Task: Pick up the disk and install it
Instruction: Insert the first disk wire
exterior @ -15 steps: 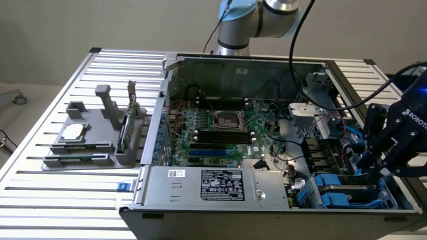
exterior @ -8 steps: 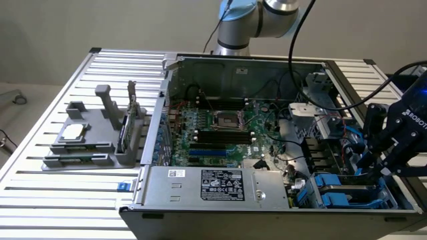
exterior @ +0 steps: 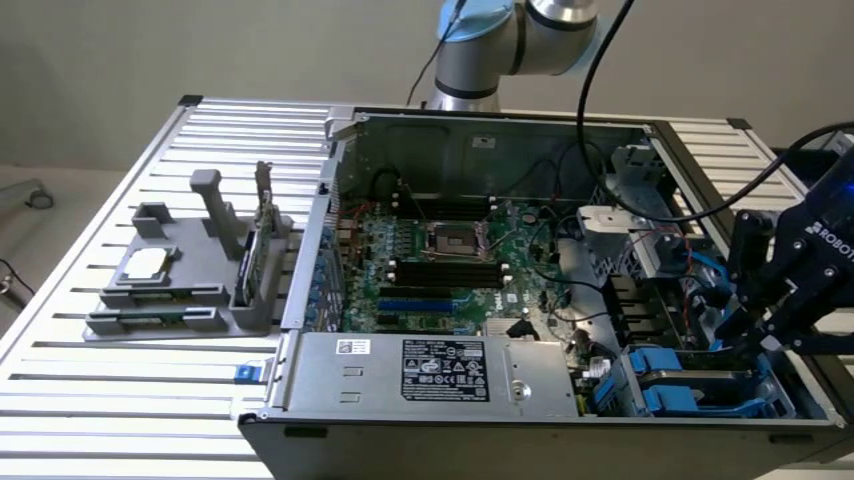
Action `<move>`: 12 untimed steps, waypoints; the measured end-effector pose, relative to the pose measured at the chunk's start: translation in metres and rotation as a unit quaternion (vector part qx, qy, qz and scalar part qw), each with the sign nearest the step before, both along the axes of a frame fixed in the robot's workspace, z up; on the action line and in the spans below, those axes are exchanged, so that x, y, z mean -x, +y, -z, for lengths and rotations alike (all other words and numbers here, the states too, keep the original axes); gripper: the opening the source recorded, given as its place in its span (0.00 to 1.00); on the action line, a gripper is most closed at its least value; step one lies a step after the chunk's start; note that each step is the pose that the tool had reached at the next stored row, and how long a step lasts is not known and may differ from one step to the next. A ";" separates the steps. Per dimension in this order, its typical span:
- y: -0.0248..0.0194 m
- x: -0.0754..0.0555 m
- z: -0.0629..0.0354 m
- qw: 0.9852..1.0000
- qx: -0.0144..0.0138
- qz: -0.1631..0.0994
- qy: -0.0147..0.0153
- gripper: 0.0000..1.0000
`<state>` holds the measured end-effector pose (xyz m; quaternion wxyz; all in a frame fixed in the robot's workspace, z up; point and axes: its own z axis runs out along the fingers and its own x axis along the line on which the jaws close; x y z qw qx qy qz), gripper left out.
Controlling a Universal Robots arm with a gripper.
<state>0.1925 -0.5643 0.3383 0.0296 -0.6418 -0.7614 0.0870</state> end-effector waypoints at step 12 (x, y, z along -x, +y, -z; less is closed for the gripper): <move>-0.0015 0.004 0.0001 1.000 -0.001 -0.001 0.000 0.17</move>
